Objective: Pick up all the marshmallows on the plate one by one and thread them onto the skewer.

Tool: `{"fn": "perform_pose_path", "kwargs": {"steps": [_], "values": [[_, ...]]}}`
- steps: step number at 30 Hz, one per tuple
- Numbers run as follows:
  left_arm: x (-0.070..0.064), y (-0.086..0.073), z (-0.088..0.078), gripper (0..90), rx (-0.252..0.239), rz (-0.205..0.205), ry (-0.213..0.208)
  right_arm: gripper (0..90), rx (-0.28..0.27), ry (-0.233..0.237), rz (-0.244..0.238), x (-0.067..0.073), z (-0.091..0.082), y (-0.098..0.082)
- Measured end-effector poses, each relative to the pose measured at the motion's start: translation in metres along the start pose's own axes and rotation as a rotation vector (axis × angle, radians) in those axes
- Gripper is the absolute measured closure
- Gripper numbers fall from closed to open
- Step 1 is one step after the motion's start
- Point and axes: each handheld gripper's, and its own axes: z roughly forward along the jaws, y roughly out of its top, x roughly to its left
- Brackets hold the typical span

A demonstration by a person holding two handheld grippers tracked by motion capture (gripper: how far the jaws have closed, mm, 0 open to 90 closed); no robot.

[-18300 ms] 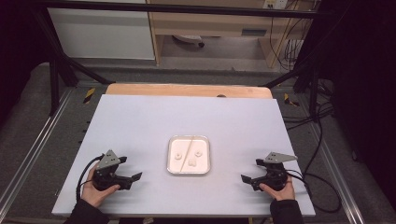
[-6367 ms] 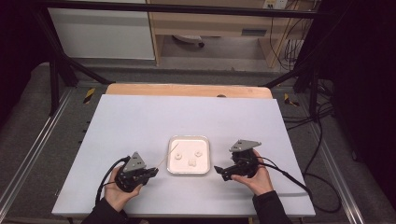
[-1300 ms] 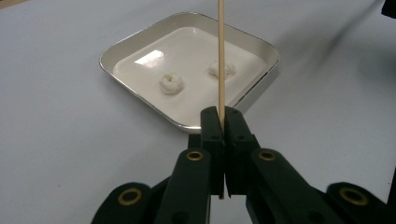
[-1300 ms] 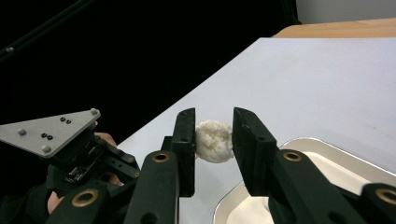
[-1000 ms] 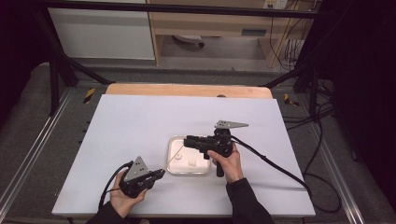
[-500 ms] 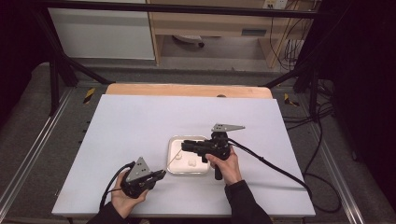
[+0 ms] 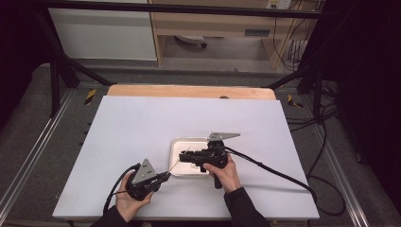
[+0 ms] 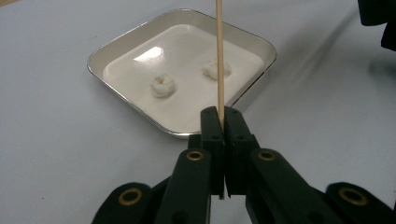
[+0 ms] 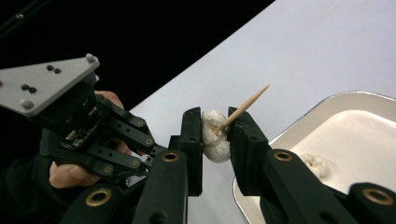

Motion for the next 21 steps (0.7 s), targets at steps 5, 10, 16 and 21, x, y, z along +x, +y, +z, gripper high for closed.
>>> {"fn": "perform_pose_path", "kwargs": {"steps": [5, 10, 16, 21], "values": [[-0.001, 0.005, 0.007, 88.1, -0.012, -0.023, -0.001, 75.7, 0.005, -0.011, -0.012, 0.001, 0.003, -0.005], [-0.003, 0.008, 0.016, 88.1, -0.025, -0.043, -0.01, 75.4, 0.031, -0.016, -0.015, 0.002, 0.007, -0.011], [-0.003, 0.008, 0.018, 88.1, -0.026, -0.052, -0.019, 72.2, 0.049, -0.022, -0.024, 0.002, 0.009, -0.015], [-0.001, 0.007, 0.015, 88.1, -0.032, -0.057, -0.019, 49.3, 0.017, -0.054, -0.053, 0.006, 0.001, -0.008]]}}
